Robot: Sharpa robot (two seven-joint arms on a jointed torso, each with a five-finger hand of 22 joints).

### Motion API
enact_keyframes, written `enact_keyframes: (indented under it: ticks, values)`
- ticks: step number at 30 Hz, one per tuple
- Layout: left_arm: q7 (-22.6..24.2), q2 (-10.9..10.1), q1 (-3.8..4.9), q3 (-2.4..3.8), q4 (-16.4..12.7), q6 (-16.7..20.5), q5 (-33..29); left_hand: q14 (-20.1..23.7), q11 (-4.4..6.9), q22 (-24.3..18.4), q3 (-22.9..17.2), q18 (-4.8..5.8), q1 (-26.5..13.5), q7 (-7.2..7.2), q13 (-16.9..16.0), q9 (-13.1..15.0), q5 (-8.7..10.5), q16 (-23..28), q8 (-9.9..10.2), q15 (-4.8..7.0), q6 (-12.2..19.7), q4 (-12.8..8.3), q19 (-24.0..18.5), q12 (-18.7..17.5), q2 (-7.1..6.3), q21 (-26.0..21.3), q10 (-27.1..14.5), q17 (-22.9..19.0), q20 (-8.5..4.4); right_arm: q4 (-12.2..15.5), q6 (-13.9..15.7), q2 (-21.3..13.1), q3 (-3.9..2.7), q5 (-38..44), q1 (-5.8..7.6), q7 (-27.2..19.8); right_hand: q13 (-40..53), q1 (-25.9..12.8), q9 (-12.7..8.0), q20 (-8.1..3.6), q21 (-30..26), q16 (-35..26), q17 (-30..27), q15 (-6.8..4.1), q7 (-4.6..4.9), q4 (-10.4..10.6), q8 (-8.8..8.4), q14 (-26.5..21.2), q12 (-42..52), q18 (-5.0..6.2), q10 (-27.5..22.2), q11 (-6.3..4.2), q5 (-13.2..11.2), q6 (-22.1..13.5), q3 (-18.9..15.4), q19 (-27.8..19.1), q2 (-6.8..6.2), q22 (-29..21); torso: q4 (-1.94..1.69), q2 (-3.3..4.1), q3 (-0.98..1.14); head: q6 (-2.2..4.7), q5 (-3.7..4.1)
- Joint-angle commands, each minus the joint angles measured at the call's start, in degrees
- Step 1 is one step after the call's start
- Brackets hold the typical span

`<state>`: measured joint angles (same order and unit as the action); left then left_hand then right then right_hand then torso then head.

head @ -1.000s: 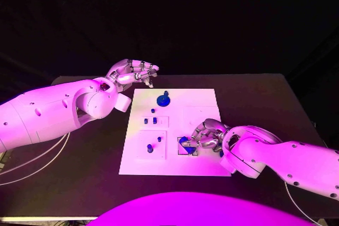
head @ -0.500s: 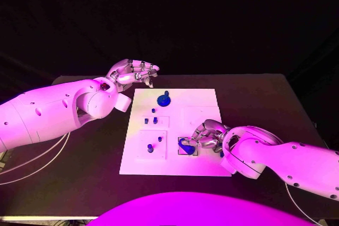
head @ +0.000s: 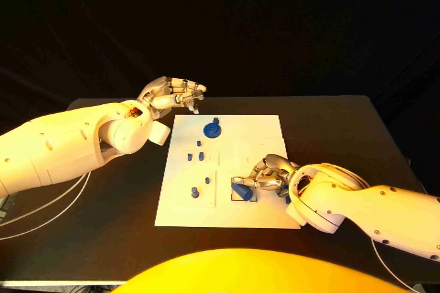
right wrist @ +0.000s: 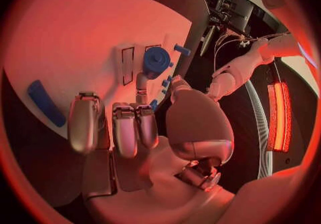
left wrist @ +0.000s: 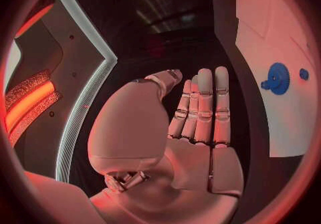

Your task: Assemble the parts on the task board

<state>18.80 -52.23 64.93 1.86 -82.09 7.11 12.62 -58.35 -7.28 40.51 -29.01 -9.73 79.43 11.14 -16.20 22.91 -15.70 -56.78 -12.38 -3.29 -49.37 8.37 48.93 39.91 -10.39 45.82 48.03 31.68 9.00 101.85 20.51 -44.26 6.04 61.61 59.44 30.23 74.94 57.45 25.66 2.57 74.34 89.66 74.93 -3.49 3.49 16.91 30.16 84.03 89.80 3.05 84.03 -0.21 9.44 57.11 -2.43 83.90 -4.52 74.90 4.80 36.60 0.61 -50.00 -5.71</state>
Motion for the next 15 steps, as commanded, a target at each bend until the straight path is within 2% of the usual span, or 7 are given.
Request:
enact_keyframes:
  ticks: [1, 7, 12, 15]
  values:
    - [0.2, 0.1, 0.04, 0.03, -0.1, -0.8, 0.2, 0.3, 0.03, -0.1, 0.2, -0.79, 0.1, -0.06, 0.1, 0.0, -0.12, 0.0, 0.0, -0.11, 0.5, 0.3, 0.3, 0.1, 0.06, -0.3, -0.3, 0.1, 0.24, 0.8, -0.7, -0.6, 0.01, 1.6, -0.06, -0.4, 14.7, -0.6, 0.1, -0.32, -0.3, -0.1, 13.6, -0.48, 0.19, 0.0, 0.34, 5.7, -0.2, -0.26, 5.7, -0.24, 0.1, -0.4, -0.5, 2.2, 0.27, 11.4, -0.02, -0.02, 0.04, 0.00, -0.12]
    - [0.2, 0.0, 0.04, 0.03, 0.0, -0.8, 0.2, 0.3, 0.03, -0.1, 0.2, -0.79, 0.1, -0.06, 0.1, 0.0, -0.12, 0.0, 0.0, -0.11, 0.5, 0.3, 0.3, 0.1, 0.06, -0.3, -0.3, 0.1, 0.24, 2.8, -1.3, -2.6, 0.01, 2.0, -0.07, -0.5, 15.0, -0.4, 0.2, -0.33, -0.1, -0.1, 13.7, -0.51, 0.13, -0.1, 0.50, 5.7, 0.1, -0.31, 5.9, -0.28, 0.1, -0.3, -0.7, 2.3, 1.58, 11.5, 0.08, -0.01, 0.04, 0.00, -0.24]
    - [0.2, 0.0, 0.04, 0.03, 0.0, -0.8, 0.2, 0.3, 0.02, -0.1, 0.2, -0.78, 0.1, -0.05, 0.1, 0.0, -0.12, 0.0, 0.0, -0.12, 0.5, 0.4, 0.4, 0.1, 0.08, -0.4, -0.3, 0.1, 0.24, 3.9, -2.3, -4.0, 0.01, 2.1, -0.11, -0.5, 15.1, -0.3, 0.3, -0.35, 0.1, -0.1, 13.7, -0.53, 0.10, -0.1, 0.56, 5.7, 0.2, -0.34, 6.0, -0.31, 0.1, -0.3, -0.8, 2.3, 2.07, 11.5, 0.22, -0.07, 0.02, 0.00, -0.30]
    - [0.2, 0.0, 0.04, 0.03, 0.0, -0.8, 0.2, 0.3, 0.02, -0.1, 0.2, -0.78, 0.1, -0.05, 0.1, 0.0, -0.12, 0.0, 0.0, -0.12, 0.5, 0.4, 0.4, 0.1, 0.08, -0.4, -0.3, 0.1, 0.24, 4.4, -2.8, -4.2, 0.01, 1.8, -0.30, -0.7, 15.1, -0.2, 0.3, -0.35, 0.2, -0.1, 13.7, -0.54, 0.09, -0.1, 0.57, 5.7, 0.2, -0.35, 6.0, -0.32, 0.1, -0.3, -0.8, 2.3, 2.21, 11.5, 0.15, -0.04, 0.03, 0.00, -0.20]
